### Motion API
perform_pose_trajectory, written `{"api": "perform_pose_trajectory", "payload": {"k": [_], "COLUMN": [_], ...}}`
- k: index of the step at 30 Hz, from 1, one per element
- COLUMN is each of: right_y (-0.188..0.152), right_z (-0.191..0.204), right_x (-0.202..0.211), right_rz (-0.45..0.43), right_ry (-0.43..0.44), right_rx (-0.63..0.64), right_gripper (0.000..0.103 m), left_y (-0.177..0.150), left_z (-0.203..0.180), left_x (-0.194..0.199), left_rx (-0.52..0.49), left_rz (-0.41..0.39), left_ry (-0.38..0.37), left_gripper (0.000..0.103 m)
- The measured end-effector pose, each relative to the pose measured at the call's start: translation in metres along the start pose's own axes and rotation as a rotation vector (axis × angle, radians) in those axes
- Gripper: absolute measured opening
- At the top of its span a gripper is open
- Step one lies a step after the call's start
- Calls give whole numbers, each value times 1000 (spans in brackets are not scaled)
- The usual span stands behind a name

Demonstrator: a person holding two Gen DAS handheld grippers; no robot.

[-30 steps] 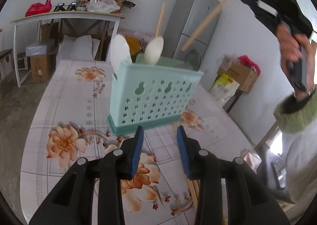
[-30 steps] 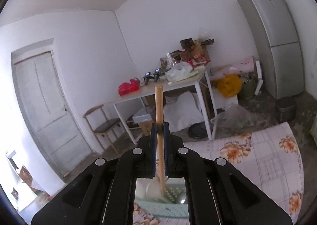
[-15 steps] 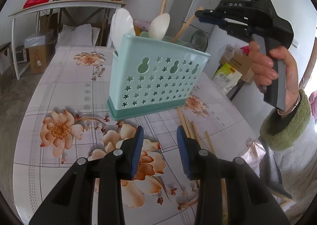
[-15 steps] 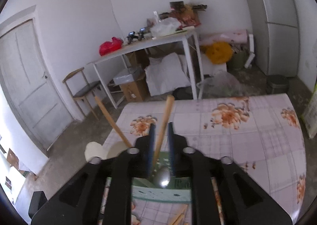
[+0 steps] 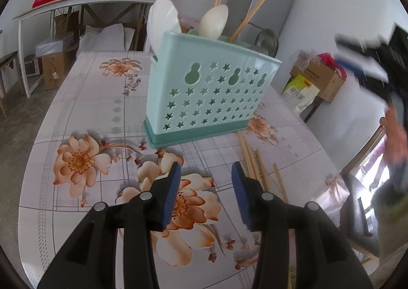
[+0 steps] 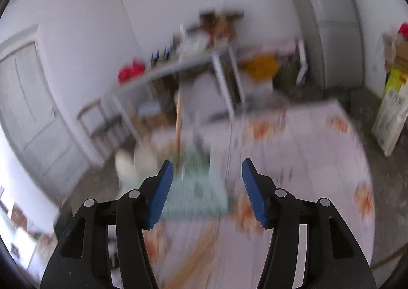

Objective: Organize utensils
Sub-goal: 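Lower the held chopstick into the green holder and open the right tool, then grasp another wooden chopstick from the table with the right tool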

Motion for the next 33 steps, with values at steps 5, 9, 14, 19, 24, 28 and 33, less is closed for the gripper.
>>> {"api": "perform_pose_trajectory", "payload": {"k": [5,9,14,19,24,28,33], "right_y": [-113,-159,-163,-160,-151,-142,-138], "right_z": [1,2,13,10,-16,-36,-53], "right_x": [-43,-59,-69,-77,-73,-70,-64], "right_rz": [333,442,445,443,401,363,326], "right_ry": [-2,-34,-107,-169,-218,-253,-231], "right_rx": [-65,-116,-26,17,-44,-101,-176], "right_gripper": [38,30,22,6,4,4,4], "left_y": [-3,-3,-3,-2,3,6,0], "left_z": [0,-3,-9,-19,-43,-68,-103], "left_x": [-6,-7,-6,-1,1,-6,-26], "left_rx": [-1,-7,-19,-39,-87,-160,-296], "left_rz": [25,33,34,26,28,51,91], "left_ry": [9,5,-11,-49,-137,-183,-162], "left_gripper": [40,40,40,40,40,40,39]}}
Point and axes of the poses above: each gripper's, at about its wrist camera, not at the fingertips, and x roughly against the way its jaws point, z to its left, y to its top, the point moved 4 cm from there along -x, roughly the way its jaws point, and after that the axes turned 8 degrees about y, right-handed, at the moved point
